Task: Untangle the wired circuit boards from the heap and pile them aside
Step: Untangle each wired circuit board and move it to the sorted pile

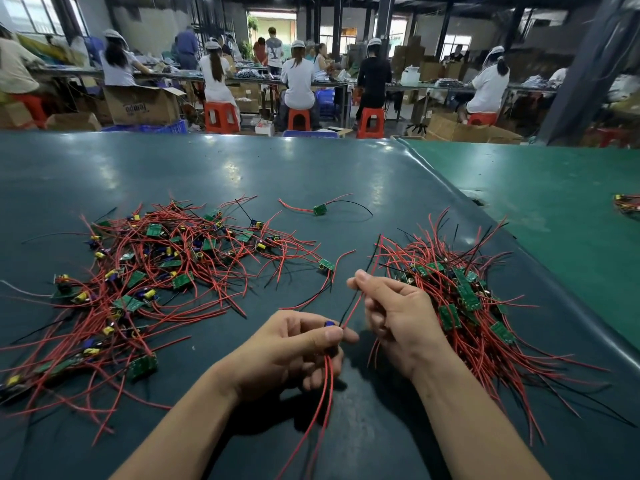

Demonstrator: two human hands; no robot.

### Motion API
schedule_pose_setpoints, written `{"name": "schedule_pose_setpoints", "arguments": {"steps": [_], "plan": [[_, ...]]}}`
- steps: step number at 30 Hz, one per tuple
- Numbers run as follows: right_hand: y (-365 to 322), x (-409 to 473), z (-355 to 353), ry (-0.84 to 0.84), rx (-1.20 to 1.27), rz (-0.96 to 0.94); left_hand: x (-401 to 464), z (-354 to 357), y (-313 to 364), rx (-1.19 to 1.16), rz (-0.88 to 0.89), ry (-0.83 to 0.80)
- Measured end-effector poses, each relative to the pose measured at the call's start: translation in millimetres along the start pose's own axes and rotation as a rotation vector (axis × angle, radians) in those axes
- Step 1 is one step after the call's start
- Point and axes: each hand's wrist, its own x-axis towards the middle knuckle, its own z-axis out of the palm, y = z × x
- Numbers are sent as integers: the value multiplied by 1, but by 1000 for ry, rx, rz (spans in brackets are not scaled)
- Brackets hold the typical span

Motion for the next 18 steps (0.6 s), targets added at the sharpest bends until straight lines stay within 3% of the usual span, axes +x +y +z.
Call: {"name": "schedule_pose_setpoints", "arguments": {"steps": [6, 11, 15, 18], "plan": [[-4, 5, -5, 103, 244, 9, -4, -3, 4, 30, -80, -167], [-2, 5, -2, 127, 257, 1, -4, -8, 7, 38, -98, -214], [-1, 5, 0, 82, 248, 2, -3, -8, 1, -95, -21, -65], [-1, 1, 0, -30, 74, 57, 0, -6, -2, -172, 18, 80]]}}
